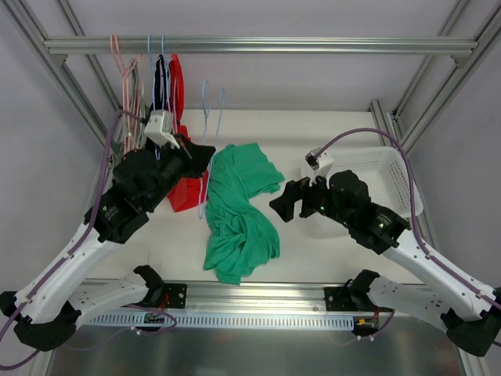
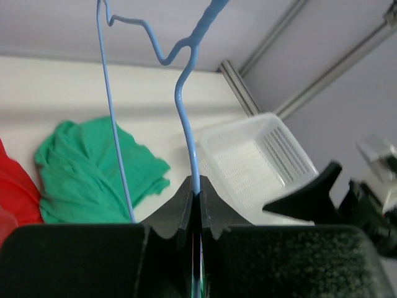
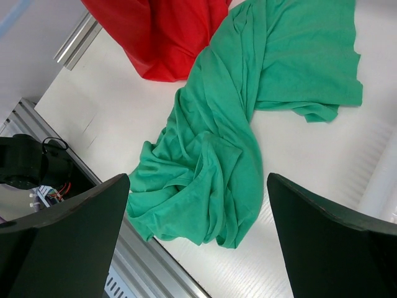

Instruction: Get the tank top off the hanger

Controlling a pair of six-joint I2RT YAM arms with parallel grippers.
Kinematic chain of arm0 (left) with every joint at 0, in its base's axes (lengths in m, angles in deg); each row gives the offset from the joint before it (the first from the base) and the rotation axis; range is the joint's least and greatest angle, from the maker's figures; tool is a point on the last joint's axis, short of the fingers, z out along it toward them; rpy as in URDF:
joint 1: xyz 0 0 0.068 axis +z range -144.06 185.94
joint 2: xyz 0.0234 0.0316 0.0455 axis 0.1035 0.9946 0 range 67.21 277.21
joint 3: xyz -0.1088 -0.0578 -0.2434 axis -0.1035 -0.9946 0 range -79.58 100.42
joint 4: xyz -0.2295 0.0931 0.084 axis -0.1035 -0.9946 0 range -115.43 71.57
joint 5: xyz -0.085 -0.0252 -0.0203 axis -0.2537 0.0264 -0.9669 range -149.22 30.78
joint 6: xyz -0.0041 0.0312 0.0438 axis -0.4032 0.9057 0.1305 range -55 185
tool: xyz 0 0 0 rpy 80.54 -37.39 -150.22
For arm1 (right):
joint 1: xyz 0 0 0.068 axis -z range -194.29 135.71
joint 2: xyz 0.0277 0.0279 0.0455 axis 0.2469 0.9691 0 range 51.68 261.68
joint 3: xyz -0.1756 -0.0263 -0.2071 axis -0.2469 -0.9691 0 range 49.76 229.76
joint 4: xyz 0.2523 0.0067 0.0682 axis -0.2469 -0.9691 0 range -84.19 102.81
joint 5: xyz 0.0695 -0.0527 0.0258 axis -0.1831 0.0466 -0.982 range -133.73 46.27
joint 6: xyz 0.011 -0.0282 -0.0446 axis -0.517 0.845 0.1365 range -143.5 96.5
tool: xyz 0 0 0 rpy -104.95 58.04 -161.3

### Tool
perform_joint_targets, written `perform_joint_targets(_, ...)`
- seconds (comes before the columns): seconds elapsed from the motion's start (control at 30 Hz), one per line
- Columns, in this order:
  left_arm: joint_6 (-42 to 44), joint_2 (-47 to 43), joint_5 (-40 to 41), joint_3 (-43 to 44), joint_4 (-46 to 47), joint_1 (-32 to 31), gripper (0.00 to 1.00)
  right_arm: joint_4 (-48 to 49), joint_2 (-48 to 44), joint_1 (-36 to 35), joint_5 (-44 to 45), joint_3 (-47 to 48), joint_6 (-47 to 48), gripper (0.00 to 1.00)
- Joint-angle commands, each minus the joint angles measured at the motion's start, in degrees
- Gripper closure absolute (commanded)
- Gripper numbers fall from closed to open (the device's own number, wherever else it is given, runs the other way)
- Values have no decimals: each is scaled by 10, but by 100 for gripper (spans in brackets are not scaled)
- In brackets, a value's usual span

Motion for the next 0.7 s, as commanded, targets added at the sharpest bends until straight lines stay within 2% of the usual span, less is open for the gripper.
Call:
perform_joint_targets(0.0,47,82,89,111,-22,-3,100,-3,-15,7,17,6,14,0)
perform_joint_targets(0.13,68,171,69,251,-43,21,100,-4,-5,13,10,9,16,1)
perform_joint_targets(0.2,49,218,24,289,-59,71,100,-5,-1,14,8,10,15,1)
perform_joint_targets(0.23,37,233,-31,324,-67,111,100,-5,1,14,8,11,16,1)
perform_joint_targets(0.4,17,312,-103,387,-82,162,100,-4,-2,17,8,11,22,0)
perform_joint_targets(0.47,22,349,-160,419,-81,176,100,-3,-5,19,8,11,29,1)
perform_joint_targets(0.57,29,380,-180,461,-83,178,100,-3,0,23,-25,15,36,0)
perform_joint_targets(0.67,11,385,-169,450,-81,179,100,-2,5,25,-35,15,39,1)
